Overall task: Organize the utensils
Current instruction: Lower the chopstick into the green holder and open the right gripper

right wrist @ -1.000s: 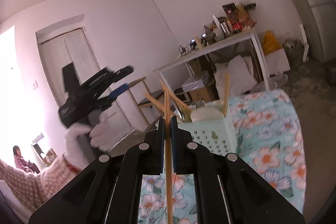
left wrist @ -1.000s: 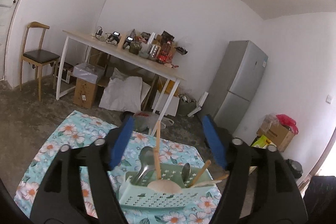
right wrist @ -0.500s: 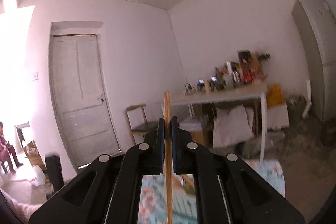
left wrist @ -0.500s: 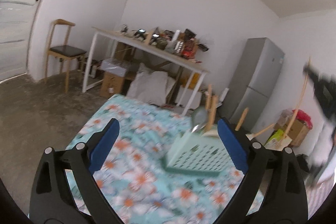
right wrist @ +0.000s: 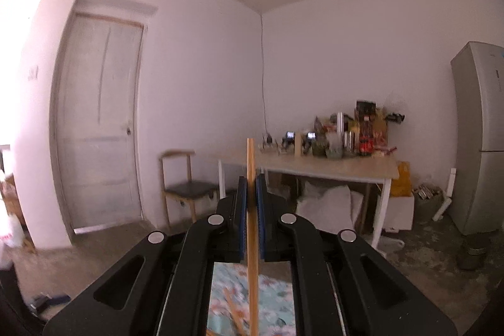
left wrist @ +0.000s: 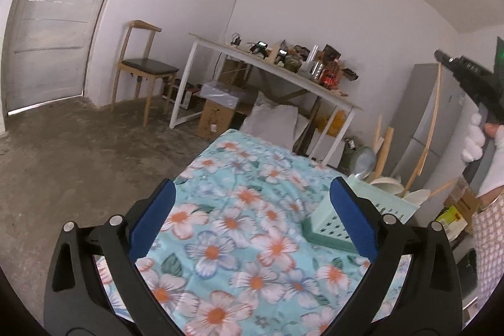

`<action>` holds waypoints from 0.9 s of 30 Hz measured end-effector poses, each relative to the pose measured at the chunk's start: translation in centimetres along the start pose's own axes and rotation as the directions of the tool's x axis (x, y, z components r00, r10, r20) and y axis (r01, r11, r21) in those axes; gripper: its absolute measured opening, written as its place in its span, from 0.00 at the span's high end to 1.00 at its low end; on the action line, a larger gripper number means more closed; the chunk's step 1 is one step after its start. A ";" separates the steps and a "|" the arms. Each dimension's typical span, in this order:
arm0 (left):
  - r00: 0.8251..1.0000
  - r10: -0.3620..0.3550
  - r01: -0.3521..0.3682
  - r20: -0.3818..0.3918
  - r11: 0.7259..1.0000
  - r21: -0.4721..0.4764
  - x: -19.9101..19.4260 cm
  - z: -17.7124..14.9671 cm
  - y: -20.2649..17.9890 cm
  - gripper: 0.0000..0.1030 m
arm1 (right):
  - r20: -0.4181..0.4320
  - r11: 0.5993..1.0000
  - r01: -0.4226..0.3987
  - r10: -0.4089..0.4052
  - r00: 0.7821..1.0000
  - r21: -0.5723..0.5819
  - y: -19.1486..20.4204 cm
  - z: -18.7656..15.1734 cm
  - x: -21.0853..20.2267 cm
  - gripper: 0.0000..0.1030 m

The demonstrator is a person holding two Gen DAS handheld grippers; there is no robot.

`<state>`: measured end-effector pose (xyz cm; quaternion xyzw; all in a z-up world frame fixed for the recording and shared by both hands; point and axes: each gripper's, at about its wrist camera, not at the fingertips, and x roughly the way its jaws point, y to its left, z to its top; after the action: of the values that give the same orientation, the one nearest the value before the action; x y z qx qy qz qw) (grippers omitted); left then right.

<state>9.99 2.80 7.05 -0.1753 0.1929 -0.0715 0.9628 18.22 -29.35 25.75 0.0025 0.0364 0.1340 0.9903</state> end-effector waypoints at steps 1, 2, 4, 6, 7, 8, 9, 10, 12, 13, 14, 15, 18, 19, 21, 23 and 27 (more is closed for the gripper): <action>1.000 0.004 -0.004 -0.001 1.000 0.005 0.0 -0.1 0.1 0.08 | -0.022 1.000 0.004 -0.004 1.000 -0.003 -0.1 -0.7 0.6 0.94; 1.000 0.009 -0.009 0.000 1.000 0.010 -0.1 -0.2 0.1 0.08 | -0.031 1.000 0.004 -0.004 1.000 -0.002 -0.1 -0.9 0.9 0.94; 1.000 0.012 -0.012 0.001 1.000 0.020 -0.1 -0.1 0.1 0.08 | -0.038 0.999 -0.022 0.023 0.999 0.039 -0.5 -1.2 1.1 0.94; 1.000 0.012 -0.012 0.003 1.000 0.024 -0.2 -0.1 0.2 0.08 | -0.028 0.996 -0.046 0.048 0.998 0.075 -0.8 -0.7 1.1 0.94; 1.000 0.010 -0.010 0.003 1.000 0.023 -0.2 0.0 0.3 0.08 | -0.017 0.993 -0.066 0.068 0.998 0.100 -1.0 -0.3 0.8 0.94; 1.000 0.007 -0.007 0.001 1.000 0.020 -0.2 0.0 0.3 0.08 | -0.010 0.991 -0.075 0.076 0.997 0.109 -1.0 -0.1 0.8 0.94; 1.000 0.006 -0.006 -0.004 1.000 0.016 -0.1 -0.1 0.4 0.08 | 0.003 0.989 -0.087 0.087 0.996 0.117 -1.0 0.4 0.5 0.94; 1.000 0.005 -0.005 -0.008 1.000 0.013 -0.1 -0.2 0.4 0.08 | 0.017 0.988 -0.098 0.096 0.995 0.122 -1.0 0.9 0.3 0.94; 1.000 0.005 -0.004 -0.016 1.000 0.006 0.1 -0.3 0.4 0.08 | 0.040 0.987 -0.106 0.102 0.994 0.122 -0.9 1.6 0.0 0.94; 1.000 0.004 -0.004 -0.020 1.000 0.003 0.1 -0.3 0.5 0.08 | 0.055 0.986 -0.112 0.105 0.993 0.125 -1.0 2.2 -0.2 0.94; 1.000 0.004 -0.004 -0.020 1.000 0.000 0.1 -0.3 0.5 0.08 | 0.063 0.986 -0.113 0.106 0.992 0.126 -1.0 2.5 -0.3 0.94; 1.000 0.004 -0.004 -0.019 1.000 0.002 0.1 -0.4 0.5 0.08 | 0.072 0.985 -0.114 0.106 0.992 0.127 -1.0 2.8 -0.3 0.94; 1.000 0.004 -0.004 -0.016 1.000 0.003 0.2 -0.5 0.5 0.08 | 0.075 0.984 -0.114 0.104 0.992 0.138 -1.3 3.3 0.4 0.94; 1.000 0.005 -0.005 -0.015 1.000 0.004 0.2 -0.5 0.5 0.08 | 0.071 0.984 -0.113 0.104 0.992 0.140 -1.3 3.2 0.8 0.94; 1.000 0.009 -0.009 -0.015 1.000 0.003 0.2 -0.5 0.6 0.08 | 0.056 0.985 -0.103 0.096 0.994 0.136 -1.2 2.7 1.5 0.94; 1.000 0.014 -0.014 -0.015 1.000 0.003 0.3 -0.7 0.7 0.08 | 0.035 0.989 -0.085 0.081 0.996 0.117 -1.0 2.0 2.1 0.94; 1.000 0.023 -0.023 -0.018 1.000 -0.005 0.3 -0.7 1.1 0.08 | -0.038 0.997 -0.033 0.036 0.999 0.070 -1.0 -0.6 3.4 0.94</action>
<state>10.11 3.54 5.93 -0.1750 0.2035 -0.0615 0.9613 21.68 -29.39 24.95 0.0351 0.0602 0.1497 0.9863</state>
